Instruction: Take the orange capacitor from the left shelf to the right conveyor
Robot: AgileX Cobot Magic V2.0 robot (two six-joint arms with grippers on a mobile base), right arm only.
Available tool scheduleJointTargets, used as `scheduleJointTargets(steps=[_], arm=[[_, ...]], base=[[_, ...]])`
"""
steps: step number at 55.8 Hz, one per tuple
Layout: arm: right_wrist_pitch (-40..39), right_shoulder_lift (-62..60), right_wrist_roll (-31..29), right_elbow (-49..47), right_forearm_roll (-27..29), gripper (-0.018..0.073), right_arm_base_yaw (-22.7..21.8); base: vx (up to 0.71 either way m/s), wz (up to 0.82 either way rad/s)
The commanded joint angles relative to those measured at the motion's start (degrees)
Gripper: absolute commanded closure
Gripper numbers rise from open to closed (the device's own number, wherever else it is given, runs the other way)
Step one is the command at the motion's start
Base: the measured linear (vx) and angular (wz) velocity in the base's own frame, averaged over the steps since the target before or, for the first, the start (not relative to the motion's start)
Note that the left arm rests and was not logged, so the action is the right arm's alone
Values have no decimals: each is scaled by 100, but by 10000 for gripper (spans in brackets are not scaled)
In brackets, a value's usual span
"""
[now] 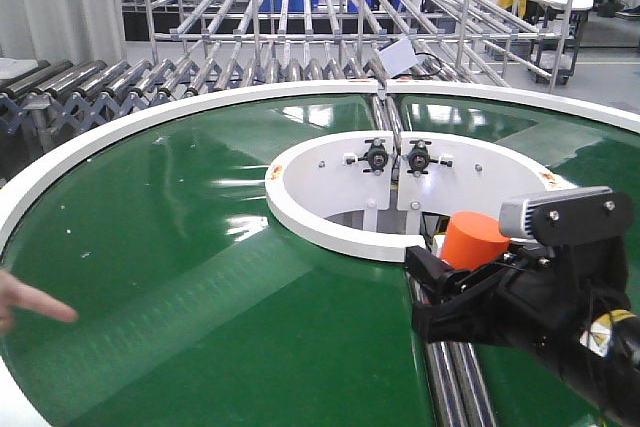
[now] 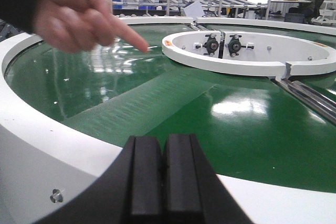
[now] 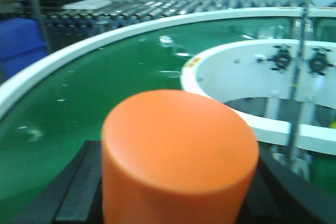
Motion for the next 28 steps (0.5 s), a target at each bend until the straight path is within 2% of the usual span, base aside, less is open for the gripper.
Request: scheduleJointTargets(steps=[1, 5, 11, 20, 28], arm=[[-1011, 153, -28, -210, -122, 568, -283], [-1293, 516, -7, -231, -217, 568, -366], [-1513, 1388, 180, -571, -907, 568, -375], [-1774, 2688, 1612, -1397, -2080, 568, -375], [-2036, 3667, 2490, -1959, -3314, 568, -375]], base=[[0, 0], [0, 0], [0, 0], [0, 0], [0, 0]])
